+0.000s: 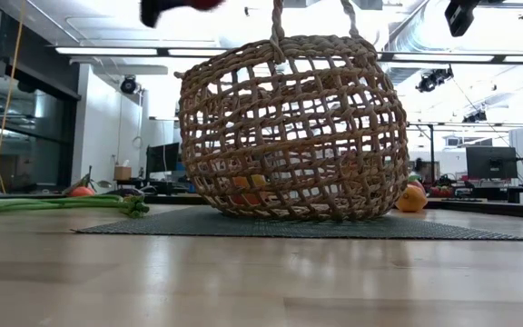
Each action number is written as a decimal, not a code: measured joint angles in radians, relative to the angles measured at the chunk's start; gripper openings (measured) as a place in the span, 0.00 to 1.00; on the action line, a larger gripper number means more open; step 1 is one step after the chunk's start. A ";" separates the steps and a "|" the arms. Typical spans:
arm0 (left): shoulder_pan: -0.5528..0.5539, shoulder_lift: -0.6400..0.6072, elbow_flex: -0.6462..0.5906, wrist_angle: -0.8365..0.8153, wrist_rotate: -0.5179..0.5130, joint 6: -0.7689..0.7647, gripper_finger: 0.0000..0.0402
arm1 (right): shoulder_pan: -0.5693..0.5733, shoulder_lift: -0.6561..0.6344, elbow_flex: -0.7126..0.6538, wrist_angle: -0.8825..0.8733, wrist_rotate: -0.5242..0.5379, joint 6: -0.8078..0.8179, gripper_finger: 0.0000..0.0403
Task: Build produce basket
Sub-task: Put the pomegranate into the woven basket, then put the banana into the woven basket
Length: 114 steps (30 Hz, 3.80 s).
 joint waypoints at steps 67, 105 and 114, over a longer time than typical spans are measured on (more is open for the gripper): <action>0.072 1.017 0.360 0.142 -0.065 -0.068 0.89 | 0.000 0.000 0.000 0.000 0.000 0.008 0.00; 0.128 1.013 0.471 0.138 0.228 -0.128 1.00 | 0.000 0.000 0.000 -0.001 0.000 0.016 0.00; 0.108 1.013 0.471 0.120 0.231 -0.374 1.00 | 0.000 0.000 0.000 -0.001 0.000 0.016 0.00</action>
